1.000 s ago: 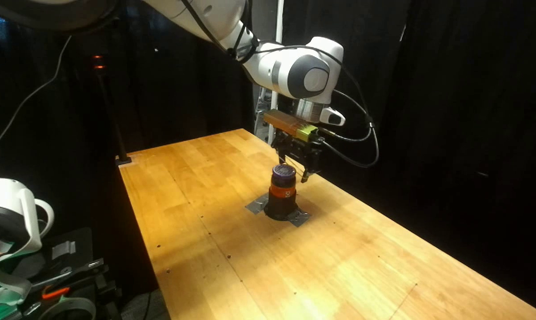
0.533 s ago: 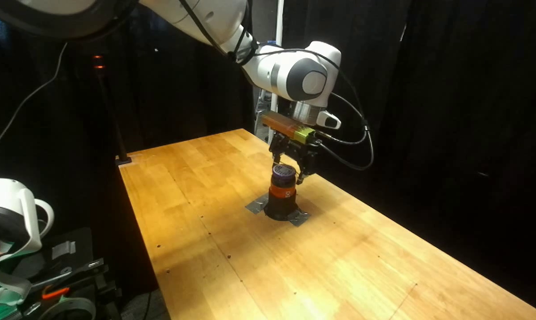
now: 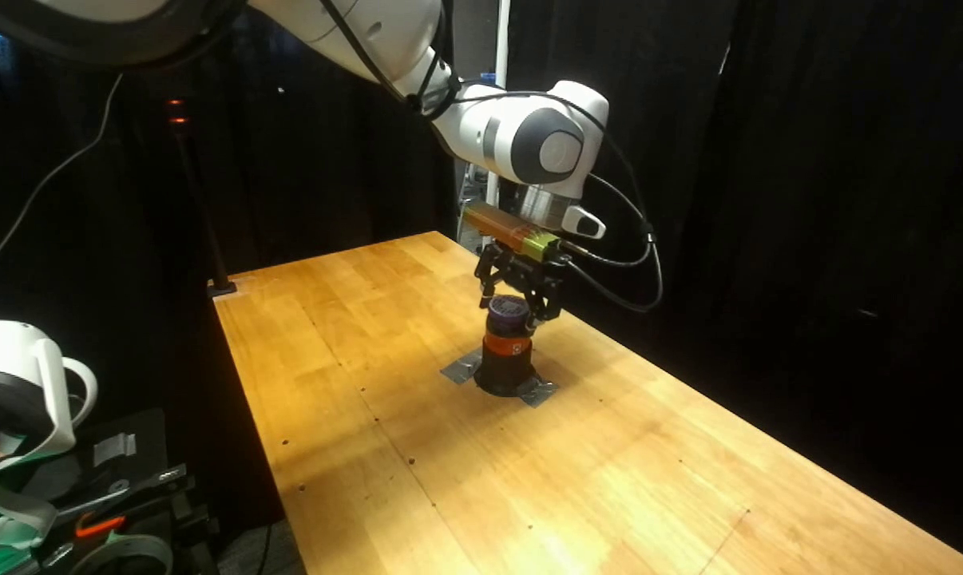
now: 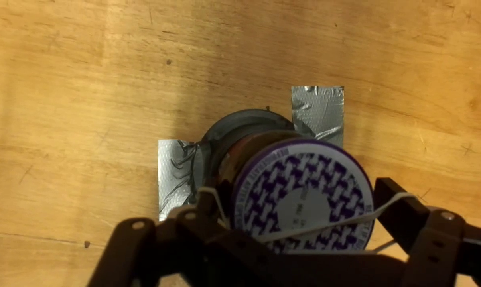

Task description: Put the rubber band on the cup

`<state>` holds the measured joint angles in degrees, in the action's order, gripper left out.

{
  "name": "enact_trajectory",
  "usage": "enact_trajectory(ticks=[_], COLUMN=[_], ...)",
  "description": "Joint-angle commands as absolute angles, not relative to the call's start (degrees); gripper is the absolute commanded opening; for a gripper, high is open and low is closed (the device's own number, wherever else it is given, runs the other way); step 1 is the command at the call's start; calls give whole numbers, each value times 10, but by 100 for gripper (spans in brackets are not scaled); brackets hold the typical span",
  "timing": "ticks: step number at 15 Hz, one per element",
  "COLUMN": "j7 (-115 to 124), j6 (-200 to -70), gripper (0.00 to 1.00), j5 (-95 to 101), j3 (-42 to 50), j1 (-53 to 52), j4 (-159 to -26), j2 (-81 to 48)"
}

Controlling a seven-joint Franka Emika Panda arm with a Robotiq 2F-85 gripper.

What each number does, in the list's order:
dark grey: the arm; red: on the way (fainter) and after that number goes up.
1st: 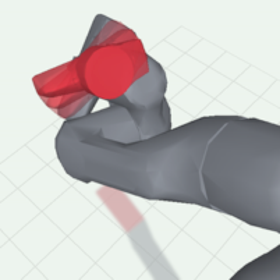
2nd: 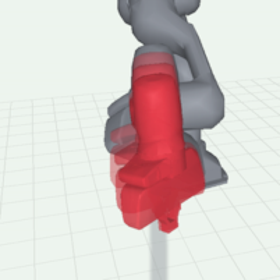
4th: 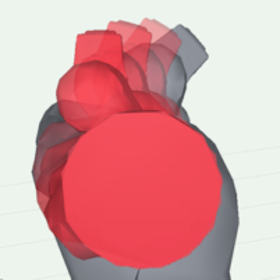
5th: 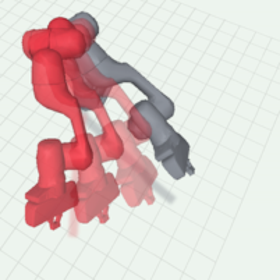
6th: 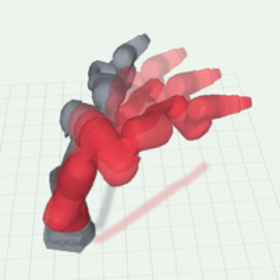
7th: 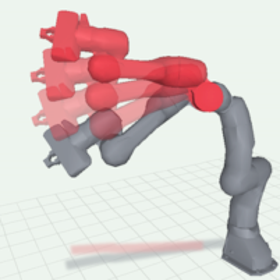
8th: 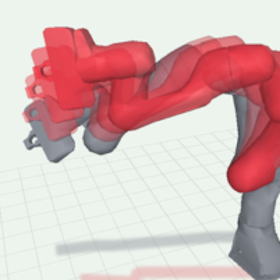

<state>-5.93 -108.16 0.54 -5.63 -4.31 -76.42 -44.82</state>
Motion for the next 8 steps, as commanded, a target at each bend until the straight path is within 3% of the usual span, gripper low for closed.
enact_trajectory(ticks=[1, 8], j7=[-63, -61], j6=[-1077, -1141], gripper=[100, 100], j5=[-2, -4], j3=[-56, -54], j1=[-41, -34], j4=[-822, -919], j2=[-411, -357])
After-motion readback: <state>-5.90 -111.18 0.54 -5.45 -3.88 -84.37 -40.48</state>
